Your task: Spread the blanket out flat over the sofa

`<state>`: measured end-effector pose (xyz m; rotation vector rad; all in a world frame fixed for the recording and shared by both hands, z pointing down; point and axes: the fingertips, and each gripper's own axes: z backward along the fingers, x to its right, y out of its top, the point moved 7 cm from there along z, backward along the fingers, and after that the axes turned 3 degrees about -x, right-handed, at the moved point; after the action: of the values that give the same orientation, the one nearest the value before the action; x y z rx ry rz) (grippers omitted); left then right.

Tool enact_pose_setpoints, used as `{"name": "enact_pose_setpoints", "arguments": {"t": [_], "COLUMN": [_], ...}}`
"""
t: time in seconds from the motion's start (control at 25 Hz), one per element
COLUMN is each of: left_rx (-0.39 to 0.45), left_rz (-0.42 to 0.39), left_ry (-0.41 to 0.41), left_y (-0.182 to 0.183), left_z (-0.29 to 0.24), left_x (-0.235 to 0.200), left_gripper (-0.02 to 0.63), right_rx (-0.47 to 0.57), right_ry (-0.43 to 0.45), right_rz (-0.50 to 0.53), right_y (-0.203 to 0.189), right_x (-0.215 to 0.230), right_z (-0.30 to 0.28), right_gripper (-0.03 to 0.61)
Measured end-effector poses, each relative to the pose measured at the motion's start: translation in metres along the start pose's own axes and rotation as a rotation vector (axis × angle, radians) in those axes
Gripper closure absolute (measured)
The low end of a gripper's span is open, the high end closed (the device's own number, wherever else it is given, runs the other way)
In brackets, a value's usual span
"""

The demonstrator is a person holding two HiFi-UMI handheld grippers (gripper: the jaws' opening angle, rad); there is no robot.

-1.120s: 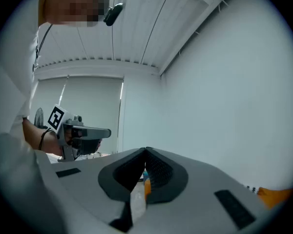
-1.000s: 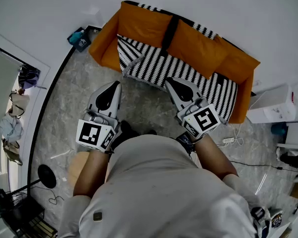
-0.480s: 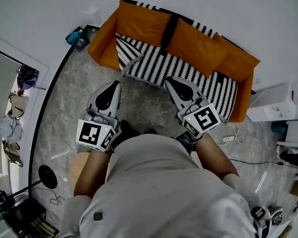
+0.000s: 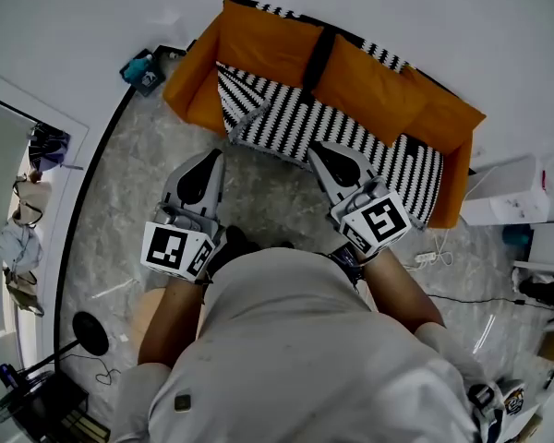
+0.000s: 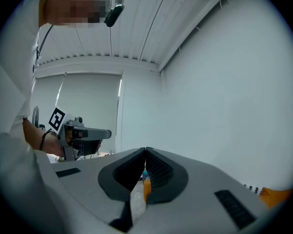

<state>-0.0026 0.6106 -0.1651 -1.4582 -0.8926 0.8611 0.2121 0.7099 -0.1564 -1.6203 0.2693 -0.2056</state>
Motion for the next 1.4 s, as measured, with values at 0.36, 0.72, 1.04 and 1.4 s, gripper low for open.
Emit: {"name": "enact_pose_setpoints", "arguments": {"t": [0.36,0.72,1.04,1.4], "left_rx": [0.001,-0.015,-0.032,-0.055], "left_rz": [0.017,0.031,0.054,0.062], "left_ry": [-0.009,-0.046,-0.039,0.045], "left_y": [0.0,-0.005,-0.015,-0.02], "left_z": [0.014,0.034,0.032,0.012], "left_x": [-0.075,-0.139,-0.163,-0.185], "left_gripper": [0.604,0.604,0.604,0.604], "right_rx": [-0.034,-0.059,-0.09,-0.095], "right_ry": [-0.014,-0.032,-0.013,0.048], "right_rz": [-0.011,-0.025,-0.037,-0.066], "right_y": [0.002,0.004,-0.003,-0.018], "right_x": [-0.02,-0.049,-0.049,-0.014], "right_z": [-0.069,-0.132,-0.157,-0.195], "right_gripper": [0.551,0.551,0.551,0.551]}}
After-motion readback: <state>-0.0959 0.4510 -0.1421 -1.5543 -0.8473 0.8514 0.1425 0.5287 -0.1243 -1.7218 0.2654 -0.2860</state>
